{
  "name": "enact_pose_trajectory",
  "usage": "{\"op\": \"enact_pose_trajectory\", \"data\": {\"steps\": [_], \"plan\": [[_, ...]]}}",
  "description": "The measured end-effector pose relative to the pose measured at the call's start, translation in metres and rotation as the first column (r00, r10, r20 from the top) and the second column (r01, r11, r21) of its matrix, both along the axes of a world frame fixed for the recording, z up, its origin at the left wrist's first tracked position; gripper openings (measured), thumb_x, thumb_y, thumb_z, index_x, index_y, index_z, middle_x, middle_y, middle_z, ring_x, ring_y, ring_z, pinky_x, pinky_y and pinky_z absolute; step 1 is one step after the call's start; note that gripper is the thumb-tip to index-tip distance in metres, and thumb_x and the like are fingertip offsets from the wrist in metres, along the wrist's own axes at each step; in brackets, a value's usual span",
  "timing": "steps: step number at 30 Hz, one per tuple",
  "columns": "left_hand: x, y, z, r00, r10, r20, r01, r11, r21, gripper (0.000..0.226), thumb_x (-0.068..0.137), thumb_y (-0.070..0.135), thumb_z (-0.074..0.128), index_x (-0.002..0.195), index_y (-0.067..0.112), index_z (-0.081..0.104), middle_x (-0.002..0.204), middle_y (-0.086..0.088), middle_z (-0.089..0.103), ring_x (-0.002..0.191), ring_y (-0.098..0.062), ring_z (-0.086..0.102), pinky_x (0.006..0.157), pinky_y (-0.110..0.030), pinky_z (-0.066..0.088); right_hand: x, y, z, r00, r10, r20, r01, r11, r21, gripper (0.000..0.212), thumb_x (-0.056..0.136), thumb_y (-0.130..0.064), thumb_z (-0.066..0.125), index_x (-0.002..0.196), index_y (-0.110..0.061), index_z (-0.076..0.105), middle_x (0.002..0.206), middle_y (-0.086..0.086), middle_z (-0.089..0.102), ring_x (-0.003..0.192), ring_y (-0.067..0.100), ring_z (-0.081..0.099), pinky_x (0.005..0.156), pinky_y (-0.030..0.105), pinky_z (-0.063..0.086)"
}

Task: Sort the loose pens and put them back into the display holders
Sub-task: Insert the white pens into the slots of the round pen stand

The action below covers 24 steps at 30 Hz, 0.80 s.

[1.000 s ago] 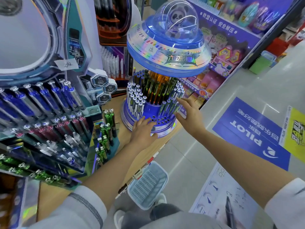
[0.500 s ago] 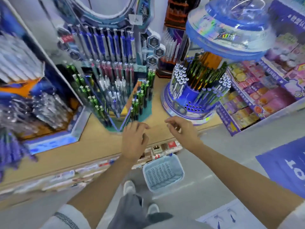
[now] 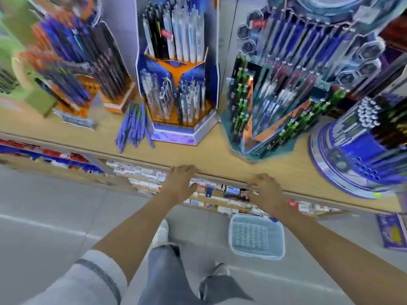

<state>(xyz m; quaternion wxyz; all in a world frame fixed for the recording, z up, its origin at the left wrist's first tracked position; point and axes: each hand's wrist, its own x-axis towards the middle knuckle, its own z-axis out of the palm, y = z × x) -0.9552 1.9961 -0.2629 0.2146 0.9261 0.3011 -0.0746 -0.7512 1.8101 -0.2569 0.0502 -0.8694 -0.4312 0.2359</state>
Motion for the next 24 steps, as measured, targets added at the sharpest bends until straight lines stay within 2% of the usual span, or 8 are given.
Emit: {"op": "enact_pose_trajectory", "data": {"steps": [2,4,7,11,14,17,21,24], "plan": [[-0.013,0.024,0.005,0.971,0.123,0.203,-0.117,0.992,-0.037,0.035,0.09,0.021,0.058,0.124,0.019,0.061,0.125,-0.006,0.06,0.117,-0.027,0.053,0.097,-0.034,0.041,-0.009,0.027,0.015,0.996,-0.059,-0.073,0.067,0.99,0.124,0.019,0.089,-0.015,0.06,0.106,-0.014,0.069,0.11,0.005,0.065,0.102,0.025,0.06,0.088,0.027,0.045],[-0.032,0.06,0.011,0.913,0.264,0.312,-0.259,0.964,-0.058,0.022,0.087,0.016,0.058,0.107,0.015,0.068,0.101,-0.005,0.062,0.097,-0.028,0.058,0.081,-0.037,0.049,-0.028,0.067,0.028,0.978,-0.061,-0.2,0.111,0.962,0.248,0.015,0.089,-0.007,0.058,0.099,-0.013,0.068,0.084,-0.01,0.065,0.077,0.012,0.061,0.069,0.01,0.041],[-0.062,0.119,0.024,0.808,0.43,0.402,-0.444,0.894,-0.065,0.009,0.086,0.014,0.059,0.092,0.012,0.064,0.09,-0.008,0.055,0.086,-0.03,0.054,0.072,-0.039,0.045,-0.068,0.137,0.031,0.942,0.022,-0.334,0.1,0.933,0.345,0.015,0.089,-0.006,0.06,0.099,-0.015,0.067,0.088,-0.006,0.068,0.068,-0.002,0.057,0.064,0.013,0.041],[-0.096,0.192,0.023,0.746,0.577,0.333,-0.56,0.814,-0.156,0.026,0.083,0.023,0.061,0.103,0.005,0.06,0.101,-0.016,0.055,0.099,-0.035,0.051,0.083,-0.041,0.041,-0.135,0.23,0.025,0.882,0.044,-0.47,0.161,0.908,0.386,0.018,0.091,-0.005,0.06,0.107,-0.01,0.066,0.097,0.001,0.068,0.072,-0.004,0.058,0.068,0.007,0.042],[-0.103,0.228,0.019,0.801,0.555,0.224,-0.508,0.828,-0.235,0.045,0.087,0.028,0.062,0.121,0.0,0.054,0.115,-0.022,0.056,0.112,-0.037,0.049,0.09,-0.041,0.038,-0.167,0.28,0.022,0.844,-0.007,-0.536,0.24,0.899,0.366,0.025,0.09,-0.001,0.06,0.115,-0.006,0.061,0.101,0.006,0.062,0.083,0.01,0.058,0.072,0.006,0.041],[-0.094,0.249,0.018,0.816,0.564,0.127,-0.495,0.795,-0.35,0.056,0.09,0.028,0.064,0.134,-0.001,0.045,0.125,-0.02,0.057,0.118,-0.034,0.051,0.094,-0.036,0.039,-0.18,0.313,0.019,0.854,-0.07,-0.516,0.281,0.896,0.344,0.034,0.091,-0.011,0.063,0.124,-0.008,0.055,0.104,0.005,0.058,0.088,0.015,0.056,0.074,0.013,0.038],[-0.082,0.266,0.008,0.83,0.554,0.066,-0.476,0.765,-0.434,0.054,0.086,0.034,0.069,0.123,0.0,0.051,0.117,-0.018,0.063,0.113,-0.032,0.056,0.091,-0.037,0.045,-0.184,0.343,0.013,0.857,-0.169,-0.487,0.352,0.882,0.314,0.023,0.093,-0.021,0.06,0.114,-0.01,0.055,0.092,-0.001,0.057,0.082,0.014,0.056,0.075,0.026,0.04],[-0.076,0.278,-0.007,0.849,0.529,0.018,-0.466,0.764,-0.447,0.055,0.071,0.049,0.069,0.1,0.003,0.063,0.094,-0.018,0.068,0.094,-0.034,0.065,0.073,-0.039,0.052,-0.184,0.357,0.001,0.875,-0.235,-0.422,0.366,0.893,0.263,0.029,0.092,-0.031,0.058,0.095,-0.002,0.057,0.083,0.01,0.056,0.081,0.027,0.056,0.068,0.034,0.04]]}}
